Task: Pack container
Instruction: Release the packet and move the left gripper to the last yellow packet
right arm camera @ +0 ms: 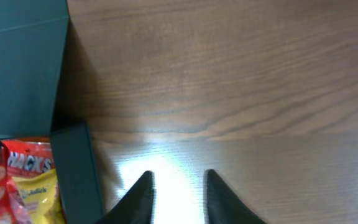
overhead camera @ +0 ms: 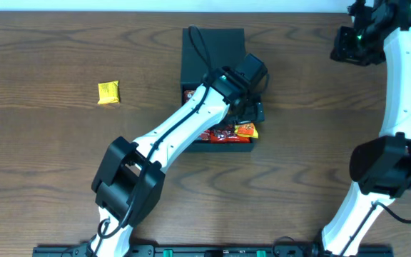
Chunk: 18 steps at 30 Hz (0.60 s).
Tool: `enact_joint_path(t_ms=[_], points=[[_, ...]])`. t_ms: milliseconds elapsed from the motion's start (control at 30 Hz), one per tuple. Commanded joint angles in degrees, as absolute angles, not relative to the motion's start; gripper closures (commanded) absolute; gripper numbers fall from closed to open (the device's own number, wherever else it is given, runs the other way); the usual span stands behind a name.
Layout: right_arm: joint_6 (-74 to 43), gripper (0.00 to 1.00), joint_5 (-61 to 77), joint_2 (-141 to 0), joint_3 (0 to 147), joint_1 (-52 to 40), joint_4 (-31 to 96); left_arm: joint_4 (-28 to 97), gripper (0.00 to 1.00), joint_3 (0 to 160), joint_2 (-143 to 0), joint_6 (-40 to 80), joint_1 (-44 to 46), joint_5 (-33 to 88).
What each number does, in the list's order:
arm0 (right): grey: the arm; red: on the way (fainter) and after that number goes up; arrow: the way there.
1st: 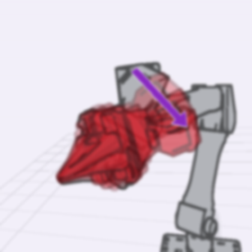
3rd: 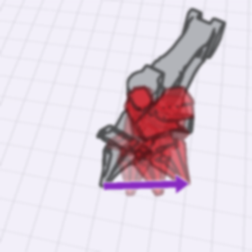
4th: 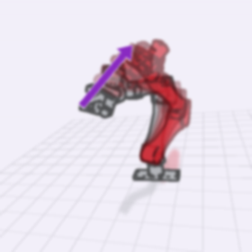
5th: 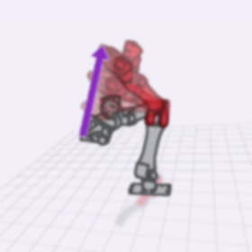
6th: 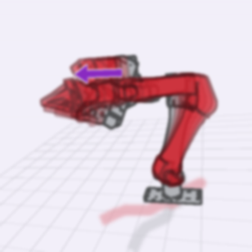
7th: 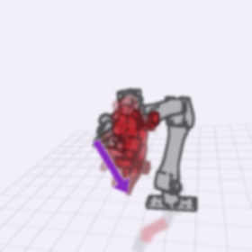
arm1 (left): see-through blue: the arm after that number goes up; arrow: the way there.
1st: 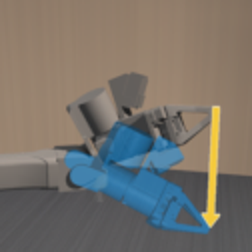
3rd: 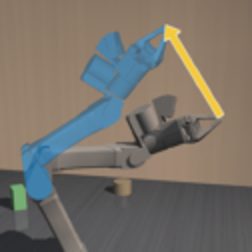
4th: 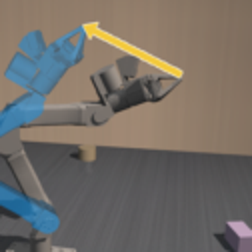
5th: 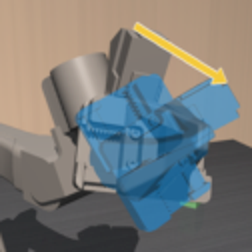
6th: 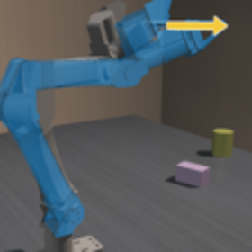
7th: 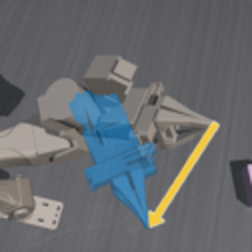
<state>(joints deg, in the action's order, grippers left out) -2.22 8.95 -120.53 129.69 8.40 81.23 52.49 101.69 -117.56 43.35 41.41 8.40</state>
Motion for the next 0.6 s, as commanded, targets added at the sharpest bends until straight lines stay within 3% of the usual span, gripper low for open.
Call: enact_joint_path(t_ms=[0,33,300,567], points=[[-2.04,0.94,9.82,-119.17,130.50,8.54,82.15,52.69,0.03,102.56,-116.44,37.43,39.44,7.49],[-2.04,0.98,10.55,-119.17,130.50,8.40,82.43,52.66,0.03,102.78,-115.92,35.81,38.68,7.44],[2.68,0.98,19.51,-119.20,129.21,4.82,84.95,52.64,0.05,102.94,-107.68,28.97,25.89,3.60],[7.75,0.98,24.91,-119.20,116.31,-5.13,85.73,53.10,0.05,102.94,-103.04,26.96,8.91,4.54]])
